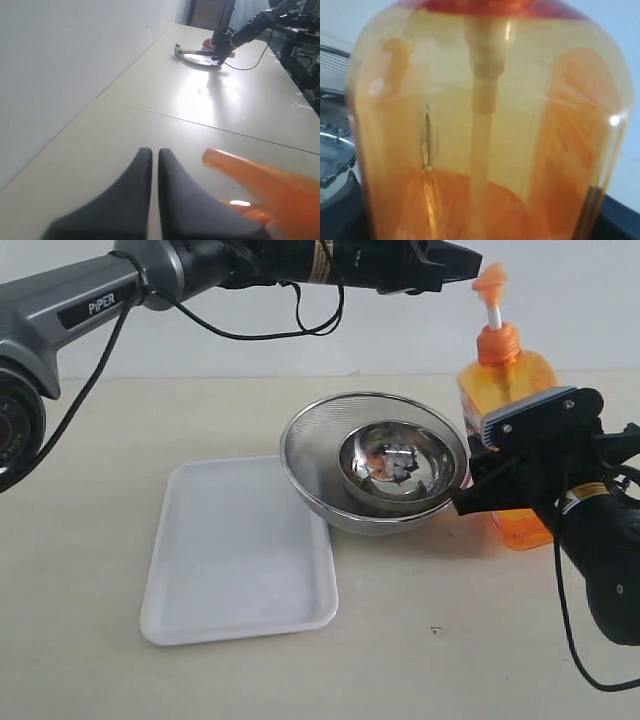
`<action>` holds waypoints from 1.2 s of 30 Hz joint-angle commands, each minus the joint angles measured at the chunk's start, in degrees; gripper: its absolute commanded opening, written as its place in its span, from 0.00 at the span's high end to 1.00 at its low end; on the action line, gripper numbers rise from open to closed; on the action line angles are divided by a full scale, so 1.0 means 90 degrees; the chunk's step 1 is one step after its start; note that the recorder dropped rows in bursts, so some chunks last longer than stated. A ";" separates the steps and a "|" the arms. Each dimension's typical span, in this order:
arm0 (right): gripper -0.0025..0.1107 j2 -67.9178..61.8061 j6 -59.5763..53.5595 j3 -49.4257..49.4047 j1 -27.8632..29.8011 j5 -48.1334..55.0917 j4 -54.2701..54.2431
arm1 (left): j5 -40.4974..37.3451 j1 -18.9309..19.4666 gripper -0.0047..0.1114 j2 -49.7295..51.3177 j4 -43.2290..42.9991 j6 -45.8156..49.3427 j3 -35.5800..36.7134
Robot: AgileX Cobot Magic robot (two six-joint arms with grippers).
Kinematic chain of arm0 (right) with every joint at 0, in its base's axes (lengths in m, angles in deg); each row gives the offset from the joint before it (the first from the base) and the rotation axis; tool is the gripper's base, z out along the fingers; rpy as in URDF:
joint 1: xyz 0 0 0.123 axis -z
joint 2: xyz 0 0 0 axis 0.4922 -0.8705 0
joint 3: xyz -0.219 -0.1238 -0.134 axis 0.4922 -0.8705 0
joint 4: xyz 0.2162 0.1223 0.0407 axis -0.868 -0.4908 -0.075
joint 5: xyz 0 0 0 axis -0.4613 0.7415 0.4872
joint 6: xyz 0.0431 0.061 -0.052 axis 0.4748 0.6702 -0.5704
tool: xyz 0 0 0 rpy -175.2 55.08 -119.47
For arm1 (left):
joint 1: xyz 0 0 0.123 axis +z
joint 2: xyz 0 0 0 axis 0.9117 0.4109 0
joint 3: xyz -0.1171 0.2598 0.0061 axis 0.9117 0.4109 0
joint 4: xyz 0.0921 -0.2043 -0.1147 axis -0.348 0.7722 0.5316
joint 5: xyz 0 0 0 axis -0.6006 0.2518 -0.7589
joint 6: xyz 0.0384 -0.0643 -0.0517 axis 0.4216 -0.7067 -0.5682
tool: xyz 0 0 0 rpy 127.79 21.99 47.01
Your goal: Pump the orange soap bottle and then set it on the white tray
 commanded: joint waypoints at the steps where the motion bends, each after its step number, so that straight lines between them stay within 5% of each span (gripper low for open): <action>1: 0.98 0.0091 0.0009 0.0036 0.0008 -0.0275 0.0188 | -0.0282 -0.0186 0.92 -0.0012 0.0020 0.0182 -0.0018; 11: 0.98 0.0091 -0.0039 0.0036 0.0008 -0.0277 0.0312 | -0.0559 -0.0171 0.92 -0.0434 0.0086 0.0318 -0.0018; 18: 0.98 0.0091 -0.0263 0.0036 0.0008 -0.0249 0.0312 | 0.0268 -0.0196 0.92 -0.0568 0.0020 -0.0184 -0.0018; 36: 0.98 0.0091 -0.0510 0.0036 0.0008 -0.0321 0.0072 | 0.0607 -0.0196 0.92 -0.0296 0.0020 -0.0546 -0.0018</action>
